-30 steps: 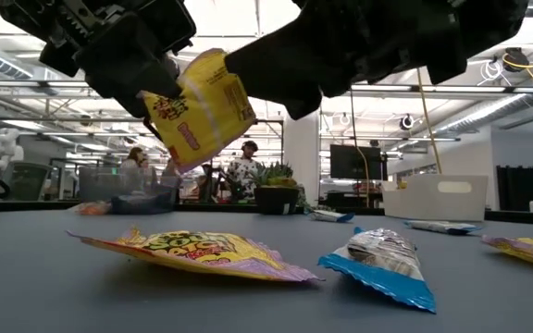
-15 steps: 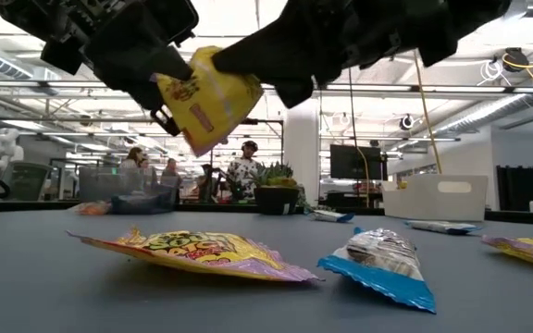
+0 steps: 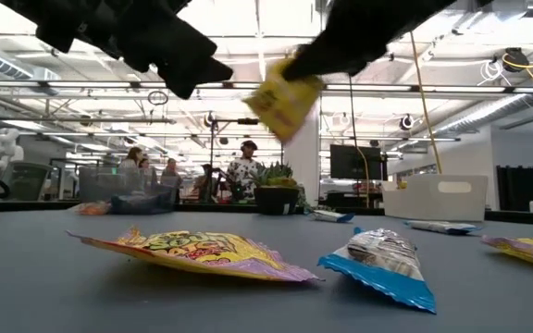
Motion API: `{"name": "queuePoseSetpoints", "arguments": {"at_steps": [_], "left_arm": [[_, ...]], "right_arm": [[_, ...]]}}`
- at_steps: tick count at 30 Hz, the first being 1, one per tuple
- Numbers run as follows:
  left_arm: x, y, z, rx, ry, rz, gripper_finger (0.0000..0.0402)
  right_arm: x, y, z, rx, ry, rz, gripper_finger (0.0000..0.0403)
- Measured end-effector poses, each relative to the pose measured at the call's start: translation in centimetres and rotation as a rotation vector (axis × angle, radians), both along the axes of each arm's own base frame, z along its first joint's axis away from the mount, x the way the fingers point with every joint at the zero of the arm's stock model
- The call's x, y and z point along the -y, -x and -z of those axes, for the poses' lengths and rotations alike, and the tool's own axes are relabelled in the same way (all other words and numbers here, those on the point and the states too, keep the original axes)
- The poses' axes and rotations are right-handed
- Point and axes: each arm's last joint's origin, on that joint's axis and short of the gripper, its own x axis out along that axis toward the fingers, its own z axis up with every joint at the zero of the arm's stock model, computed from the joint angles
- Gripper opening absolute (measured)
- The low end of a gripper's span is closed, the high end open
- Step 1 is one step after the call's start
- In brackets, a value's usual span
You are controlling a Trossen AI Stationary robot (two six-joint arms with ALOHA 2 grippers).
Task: Sort candy
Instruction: Put the top yellow candy pack into the white bin
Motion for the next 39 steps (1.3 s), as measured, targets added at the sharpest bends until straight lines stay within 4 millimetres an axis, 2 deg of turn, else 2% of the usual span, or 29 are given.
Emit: {"name": "queuePoseSetpoints", "arguments": {"at_steps": [4, 12, 16, 20, 25, 31, 39], "left_arm": [[-0.4, 0.2, 0.3, -0.027, -0.089, -0.096, 0.0222], [-0.5, -0.1, 0.1, 0.028, -0.145, -0.138, 0.0223], [-0.5, -0.2, -0.3, 0.069, -0.142, -0.141, 0.0223], [-0.5, 0.0, 0.0, 0.133, -0.131, -0.144, 0.0223], [-1.2, 0.8, 0.7, 0.242, -0.099, -0.170, 0.0223], [-1.8, 1.5, 1.3, 0.289, -0.072, -0.196, 0.0223], [-1.9, 1.7, 1.5, 0.301, -0.068, -0.202, 0.0223]], "right_arm": [[1.2, 2.3, -1.1, -0.065, 0.101, 0.138, 0.0003], [5.9, 8.1, -2.2, -0.168, 0.205, 0.541, 0.0001], [8.6, 11.0, -1.4, -0.170, 0.217, 0.752, 0.0001], [11.1, 13.1, 0.2, -0.182, 0.203, 0.891, 0.0000], [13.5, 14.5, 2.4, -0.212, 0.218, 0.997, 0.0000], [15.9, 15.2, 4.1, -0.210, 0.238, 1.076, 0.0000], [18.4, 16.3, 4.6, -0.247, 0.248, 1.192, 0.0000]]}}
